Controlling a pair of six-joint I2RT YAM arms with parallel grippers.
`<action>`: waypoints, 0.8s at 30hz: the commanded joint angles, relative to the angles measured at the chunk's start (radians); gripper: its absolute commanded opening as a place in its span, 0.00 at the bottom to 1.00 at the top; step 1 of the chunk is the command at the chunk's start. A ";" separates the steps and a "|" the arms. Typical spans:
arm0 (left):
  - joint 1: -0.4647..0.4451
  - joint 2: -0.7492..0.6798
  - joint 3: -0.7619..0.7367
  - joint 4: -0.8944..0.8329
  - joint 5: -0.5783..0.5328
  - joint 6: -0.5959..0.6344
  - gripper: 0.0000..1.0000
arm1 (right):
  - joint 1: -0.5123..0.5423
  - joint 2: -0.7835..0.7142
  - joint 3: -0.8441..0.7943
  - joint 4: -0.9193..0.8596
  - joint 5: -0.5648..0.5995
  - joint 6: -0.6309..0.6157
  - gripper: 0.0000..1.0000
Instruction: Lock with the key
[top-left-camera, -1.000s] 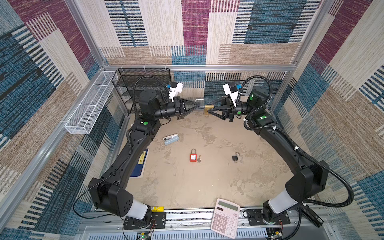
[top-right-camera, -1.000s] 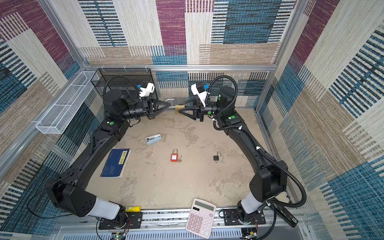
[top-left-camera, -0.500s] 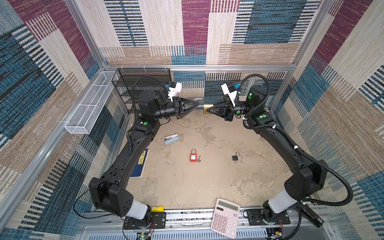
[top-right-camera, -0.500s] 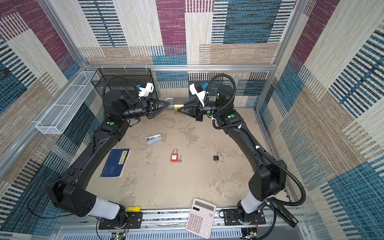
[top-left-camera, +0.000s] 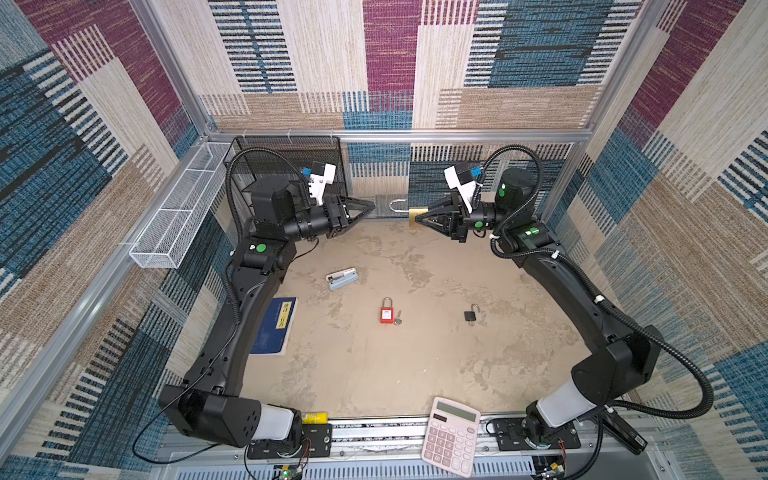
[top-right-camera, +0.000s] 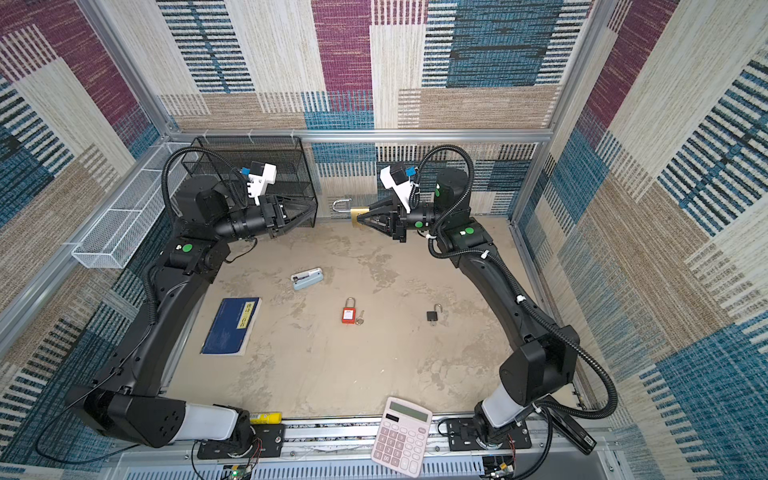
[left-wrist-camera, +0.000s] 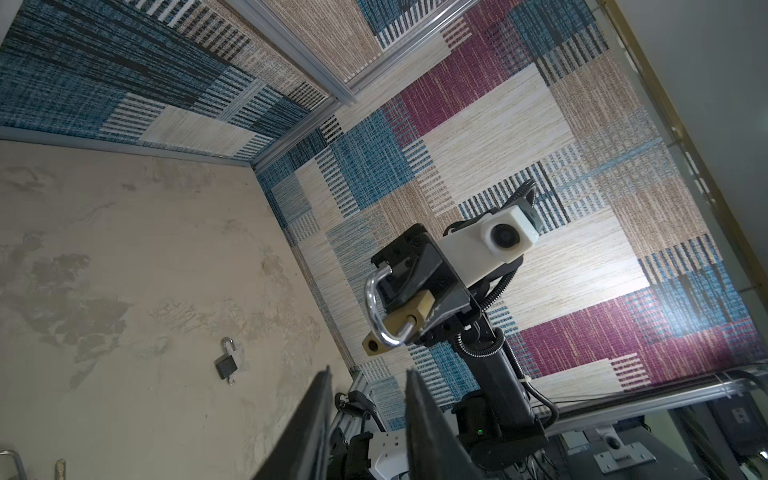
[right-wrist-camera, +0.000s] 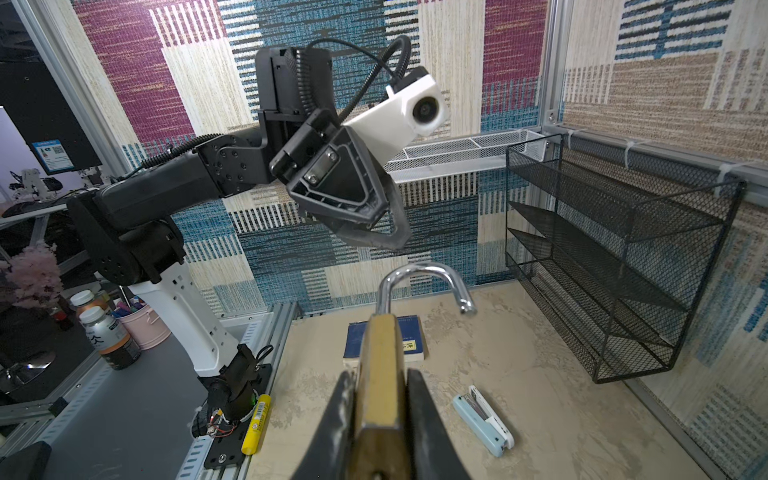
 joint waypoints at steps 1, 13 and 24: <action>0.000 0.033 0.051 -0.056 0.007 0.061 0.17 | 0.002 0.003 0.018 -0.018 -0.038 -0.025 0.00; -0.059 0.082 0.105 -0.077 0.001 0.081 0.00 | 0.034 0.026 0.035 -0.075 -0.046 -0.058 0.00; -0.063 0.103 0.115 -0.215 0.006 0.153 0.00 | 0.053 0.035 0.075 -0.112 -0.060 -0.107 0.00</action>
